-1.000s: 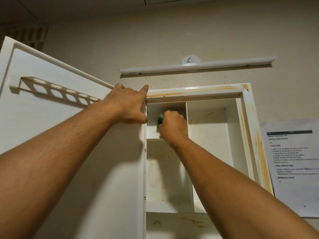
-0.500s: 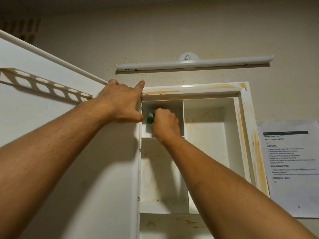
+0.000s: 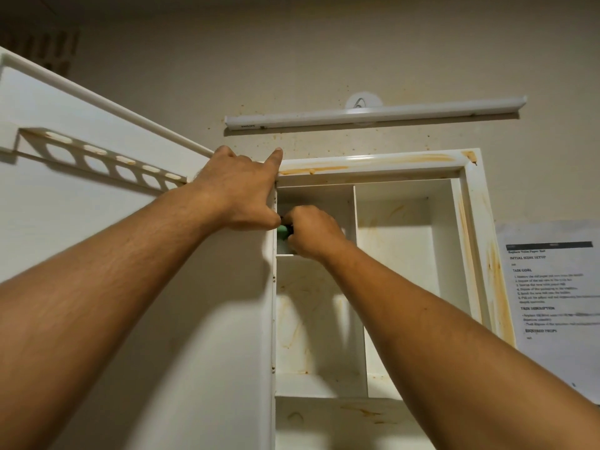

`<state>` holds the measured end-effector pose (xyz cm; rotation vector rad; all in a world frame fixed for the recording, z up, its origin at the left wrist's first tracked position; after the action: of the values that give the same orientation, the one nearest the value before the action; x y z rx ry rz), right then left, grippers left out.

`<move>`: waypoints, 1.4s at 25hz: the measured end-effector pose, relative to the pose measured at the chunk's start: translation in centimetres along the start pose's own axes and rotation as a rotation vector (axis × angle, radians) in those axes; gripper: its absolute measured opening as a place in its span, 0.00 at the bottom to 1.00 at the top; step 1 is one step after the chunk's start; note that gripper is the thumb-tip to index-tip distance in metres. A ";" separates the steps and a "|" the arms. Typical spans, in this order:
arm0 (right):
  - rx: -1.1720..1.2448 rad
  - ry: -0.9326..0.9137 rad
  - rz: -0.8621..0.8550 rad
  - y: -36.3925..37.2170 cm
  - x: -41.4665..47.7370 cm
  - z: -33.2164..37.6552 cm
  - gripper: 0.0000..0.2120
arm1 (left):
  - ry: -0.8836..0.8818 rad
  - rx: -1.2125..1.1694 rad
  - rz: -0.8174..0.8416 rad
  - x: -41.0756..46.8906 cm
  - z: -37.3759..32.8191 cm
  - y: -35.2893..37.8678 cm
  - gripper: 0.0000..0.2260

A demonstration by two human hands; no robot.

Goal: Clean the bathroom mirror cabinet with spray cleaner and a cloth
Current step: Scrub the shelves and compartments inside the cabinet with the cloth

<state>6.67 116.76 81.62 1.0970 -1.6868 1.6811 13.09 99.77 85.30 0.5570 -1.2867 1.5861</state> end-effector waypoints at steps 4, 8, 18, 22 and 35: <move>-0.028 -0.077 0.319 -1.5 0.1 0.3 0.13 | 0.007 0.008 0.014 0.0 0.1 -0.2 0.46; -0.440 0.005 0.482 -4.2 -0.5 0.8 0.07 | 0.024 0.028 -0.025 0.1 0.0 0.0 0.46; -0.208 0.028 0.457 -4.1 -0.5 2.8 0.05 | 0.050 0.029 -0.038 0.1 0.2 0.3 0.47; -0.214 0.099 0.358 -2.8 -0.6 3.0 0.04 | 0.048 0.042 -0.037 0.1 0.1 0.4 0.46; 0.126 0.121 0.256 -2.1 0.1 2.2 0.11 | 0.041 0.032 -0.047 0.1 -0.1 0.5 0.46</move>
<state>8.73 114.75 82.61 0.8414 -1.7214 1.9944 12.63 99.93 85.08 0.5676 -1.2110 1.5734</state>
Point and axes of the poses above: each hand's wrist, its own x-axis towards the middle knuckle, its own y-axis out of the palm, z = x × y, the point moved 1 cm from there along x, towards the middle knuckle, and after that the axes turned 7 degrees about -y, right-handed, at the moved point
